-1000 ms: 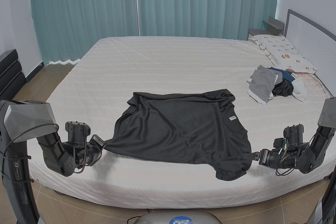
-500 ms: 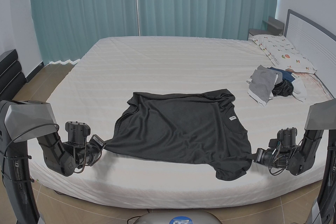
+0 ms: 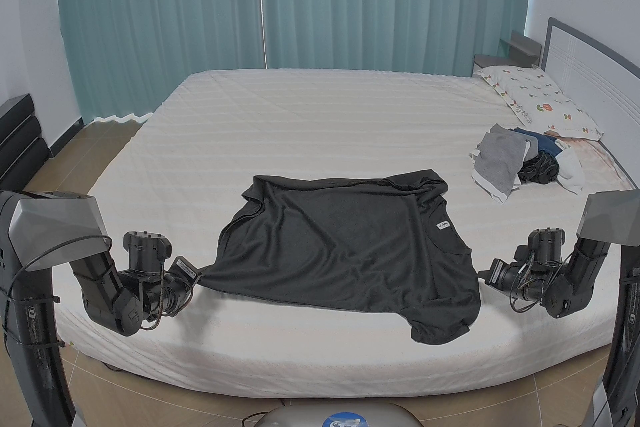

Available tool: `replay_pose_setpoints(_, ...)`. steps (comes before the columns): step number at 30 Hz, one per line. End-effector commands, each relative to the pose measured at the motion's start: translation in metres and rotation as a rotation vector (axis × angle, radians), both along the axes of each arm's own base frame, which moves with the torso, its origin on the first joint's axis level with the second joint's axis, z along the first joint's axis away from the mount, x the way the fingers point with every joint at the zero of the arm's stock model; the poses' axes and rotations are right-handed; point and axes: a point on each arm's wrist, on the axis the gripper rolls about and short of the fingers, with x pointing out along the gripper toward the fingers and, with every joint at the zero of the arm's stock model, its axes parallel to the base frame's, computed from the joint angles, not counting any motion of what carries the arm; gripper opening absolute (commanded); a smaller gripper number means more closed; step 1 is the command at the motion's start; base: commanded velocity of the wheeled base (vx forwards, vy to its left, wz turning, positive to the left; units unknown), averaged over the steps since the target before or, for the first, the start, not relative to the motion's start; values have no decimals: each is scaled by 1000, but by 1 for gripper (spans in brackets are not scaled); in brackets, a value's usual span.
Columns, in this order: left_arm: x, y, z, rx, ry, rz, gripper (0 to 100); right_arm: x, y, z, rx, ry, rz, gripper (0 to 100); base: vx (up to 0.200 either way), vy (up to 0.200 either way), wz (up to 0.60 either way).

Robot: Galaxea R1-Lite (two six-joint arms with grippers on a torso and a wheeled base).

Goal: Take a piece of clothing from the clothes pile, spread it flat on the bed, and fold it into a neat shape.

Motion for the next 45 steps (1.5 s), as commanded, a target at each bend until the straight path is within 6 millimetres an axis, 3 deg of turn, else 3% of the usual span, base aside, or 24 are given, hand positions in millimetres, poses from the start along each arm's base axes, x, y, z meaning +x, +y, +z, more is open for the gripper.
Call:
replay_pose_setpoints(1,0,1,0,-1,-1,4,0,-7,-3,-4,-10,25,1,0,0,0,0)
replay_pose_setpoints(2,0,1,0,0,-2,5,0,-9,-4,-5,-23,28,10,100,0,0,0)
replay_pose_setpoints(9,1,1,0,1,-4,4,0,-16,0,-13,-67,52,66,100,0,0,0)
replay_pose_setpoints(16,1,2,0,1,-4,5,0,-7,9,-20,-71,44,94,100,0,0,0)
replay_pose_setpoints(17,1,2,-1,1,-3,5,0,-4,11,-23,-79,42,101,0,0,0,0)
replay_pose_setpoints(30,1,2,-3,2,4,5,0,64,-5,-28,-115,-144,3,0,0,0,0)
replay_pose_setpoints(39,1,2,-3,3,5,5,0,79,0,-32,-119,-173,5,0,0,0,0)
replay_pose_setpoints(45,1,2,-3,3,5,6,0,75,-2,-34,-119,-173,4,0,0,0,0)
